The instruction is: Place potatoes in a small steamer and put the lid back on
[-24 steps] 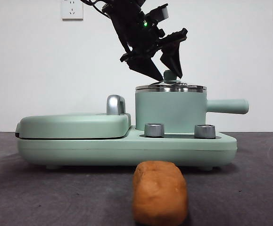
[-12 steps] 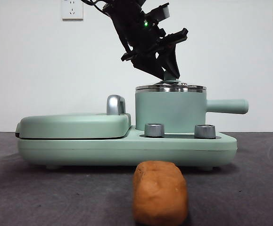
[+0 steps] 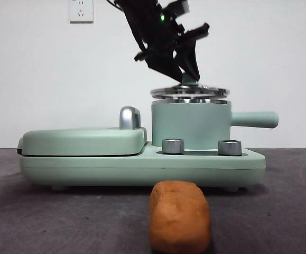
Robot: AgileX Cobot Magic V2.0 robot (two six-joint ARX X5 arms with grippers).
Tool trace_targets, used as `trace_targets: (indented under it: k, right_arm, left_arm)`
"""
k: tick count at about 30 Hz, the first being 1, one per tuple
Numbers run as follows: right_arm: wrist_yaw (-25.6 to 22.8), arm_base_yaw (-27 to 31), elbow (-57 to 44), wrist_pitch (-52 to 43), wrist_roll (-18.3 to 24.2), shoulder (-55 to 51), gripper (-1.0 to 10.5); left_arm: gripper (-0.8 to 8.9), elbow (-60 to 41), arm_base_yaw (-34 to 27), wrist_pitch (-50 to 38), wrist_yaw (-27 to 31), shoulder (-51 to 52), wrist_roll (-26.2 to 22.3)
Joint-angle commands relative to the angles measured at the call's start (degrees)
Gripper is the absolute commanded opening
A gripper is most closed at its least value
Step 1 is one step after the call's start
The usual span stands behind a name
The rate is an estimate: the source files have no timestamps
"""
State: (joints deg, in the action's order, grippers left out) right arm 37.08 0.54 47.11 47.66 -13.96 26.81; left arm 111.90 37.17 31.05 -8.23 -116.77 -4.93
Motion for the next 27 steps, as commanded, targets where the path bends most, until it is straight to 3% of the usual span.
trace_targets:
  k: [1, 7, 13, 21, 27]
  right_arm:
    - [-0.7, -0.39, 2.12, 1.33, -1.03, 1.95, 4.9]
    - [-3.89, -4.11, 5.03, 4.9, -1.09, 7.32, 4.9]
    - [-9.49, -12.5, 6.19, 6.88, -5.73, 13.49, 4.9]
    - [-23.39, -32.3, 6.21, 4.48, -14.23, 24.7, 4.9]
    - [-29.31, -45.11, 6.23, -1.88, -19.91, 35.41, 4.9]
  left_arm:
    - [0.85, 4.55, -0.09, 0.96, -0.09, 2.75, -0.39]
    - [0.85, 6.38, -1.09, 5.16, -0.09, 5.79, -0.39]
    - [0.85, 6.38, -3.23, 7.65, -0.11, 9.25, -0.42]
    - [0.85, 6.38, -8.2, 9.81, -0.11, 13.14, -0.22]
    - [0.85, 6.38, -12.55, 11.21, -0.11, 15.13, 0.02]
